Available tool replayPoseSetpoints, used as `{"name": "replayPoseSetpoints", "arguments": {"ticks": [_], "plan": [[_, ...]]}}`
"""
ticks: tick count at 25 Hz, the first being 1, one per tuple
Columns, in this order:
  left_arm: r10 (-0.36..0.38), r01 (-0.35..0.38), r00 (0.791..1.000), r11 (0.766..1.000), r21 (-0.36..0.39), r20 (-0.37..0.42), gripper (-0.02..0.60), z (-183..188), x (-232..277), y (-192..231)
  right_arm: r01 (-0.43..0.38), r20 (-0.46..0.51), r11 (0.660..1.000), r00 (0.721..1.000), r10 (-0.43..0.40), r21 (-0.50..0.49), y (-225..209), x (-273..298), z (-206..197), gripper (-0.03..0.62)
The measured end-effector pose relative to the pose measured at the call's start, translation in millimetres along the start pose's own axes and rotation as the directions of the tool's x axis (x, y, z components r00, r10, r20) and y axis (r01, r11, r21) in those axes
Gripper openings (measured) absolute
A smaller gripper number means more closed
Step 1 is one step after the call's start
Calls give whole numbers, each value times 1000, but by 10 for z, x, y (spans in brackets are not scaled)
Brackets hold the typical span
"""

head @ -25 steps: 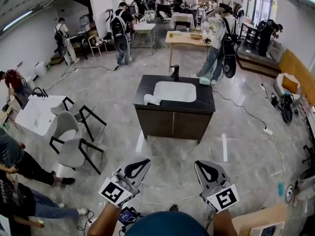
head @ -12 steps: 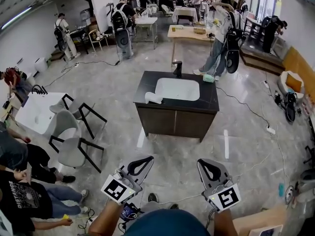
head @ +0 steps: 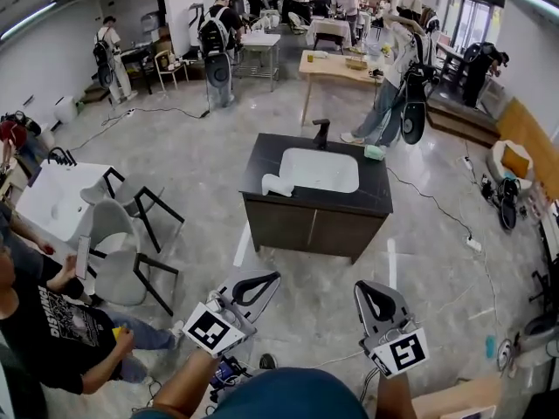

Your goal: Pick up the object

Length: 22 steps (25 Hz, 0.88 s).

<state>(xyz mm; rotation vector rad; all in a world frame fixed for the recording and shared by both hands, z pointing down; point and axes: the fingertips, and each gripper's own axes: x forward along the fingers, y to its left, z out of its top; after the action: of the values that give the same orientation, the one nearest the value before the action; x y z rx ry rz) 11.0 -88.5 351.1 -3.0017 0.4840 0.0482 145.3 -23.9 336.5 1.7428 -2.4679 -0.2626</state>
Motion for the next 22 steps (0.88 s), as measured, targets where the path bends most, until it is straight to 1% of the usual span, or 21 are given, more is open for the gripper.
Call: {"name": "replayPoseSetpoints", "arguments": {"ticks": [3,6,10,13,15,22], "plan": [[-9,9,1000,1000,-9,2,3,-41,-16,141,9,-4,1000,1000,-9,-9,24,135,-13,14],[-16,16,1000,1000,-2,23,3,-79,37,290,23,-12,1000,1000,-23,-9,4,243,-45,14],[-24,24,1000,999,-27,16,3,-186,177,443,23,-31,1000,999,-23,-8,-76,379,-130,14],[-31,31,1000,999,-35,-4,3,-258,372,528,28,-37,1000,999,-28,-1,-270,473,-207,14],[-21,20,1000,999,-33,-9,3,-307,540,614,21,-37,1000,999,-21,4,-428,548,-267,14],[23,-24,999,999,-35,-50,3,-410,1148,830,-36,-28,999,999,37,22,-1029,807,-430,14]]}}
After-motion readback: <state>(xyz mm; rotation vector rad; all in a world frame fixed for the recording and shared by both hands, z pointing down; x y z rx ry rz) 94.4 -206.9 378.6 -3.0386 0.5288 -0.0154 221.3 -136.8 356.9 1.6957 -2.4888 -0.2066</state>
